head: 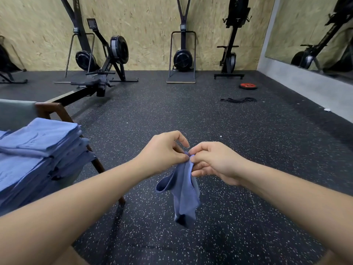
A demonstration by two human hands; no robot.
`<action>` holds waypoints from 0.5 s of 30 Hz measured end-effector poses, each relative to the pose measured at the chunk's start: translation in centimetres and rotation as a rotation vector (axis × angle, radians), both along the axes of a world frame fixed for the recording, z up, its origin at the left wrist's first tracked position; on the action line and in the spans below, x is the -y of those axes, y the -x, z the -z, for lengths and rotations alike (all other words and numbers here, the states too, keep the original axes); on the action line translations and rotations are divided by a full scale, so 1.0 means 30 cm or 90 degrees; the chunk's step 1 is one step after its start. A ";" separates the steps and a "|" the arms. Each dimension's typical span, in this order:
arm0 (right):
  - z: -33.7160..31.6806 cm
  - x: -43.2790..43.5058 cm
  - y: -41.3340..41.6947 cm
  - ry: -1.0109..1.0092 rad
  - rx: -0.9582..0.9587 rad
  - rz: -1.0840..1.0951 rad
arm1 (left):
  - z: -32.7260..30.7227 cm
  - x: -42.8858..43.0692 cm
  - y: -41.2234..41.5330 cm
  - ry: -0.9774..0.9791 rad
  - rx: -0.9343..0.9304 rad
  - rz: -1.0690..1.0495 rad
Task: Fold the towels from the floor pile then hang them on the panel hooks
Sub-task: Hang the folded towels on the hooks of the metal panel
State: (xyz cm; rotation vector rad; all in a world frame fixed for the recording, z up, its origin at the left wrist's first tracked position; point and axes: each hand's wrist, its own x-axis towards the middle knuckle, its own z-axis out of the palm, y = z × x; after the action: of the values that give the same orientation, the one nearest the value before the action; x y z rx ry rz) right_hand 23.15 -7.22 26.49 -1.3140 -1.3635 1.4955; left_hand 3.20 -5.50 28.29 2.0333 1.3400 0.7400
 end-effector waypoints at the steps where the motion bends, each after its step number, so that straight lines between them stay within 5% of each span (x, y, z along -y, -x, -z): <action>1: -0.003 -0.001 0.001 -0.003 -0.007 -0.002 | -0.004 0.004 0.000 -0.013 -0.003 -0.001; 11: 0.004 -0.007 -0.009 -0.082 -0.015 0.007 | 0.002 0.023 -0.001 -0.084 0.021 0.067; 15: -0.003 -0.017 -0.019 -0.151 0.102 0.037 | 0.002 0.024 0.003 -0.090 0.029 0.085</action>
State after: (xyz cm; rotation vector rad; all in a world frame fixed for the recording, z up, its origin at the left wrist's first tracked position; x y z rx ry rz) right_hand 23.71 -6.70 26.58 -1.3300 -1.5376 1.1698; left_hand 3.11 -6.22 28.24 2.1789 1.1421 0.8350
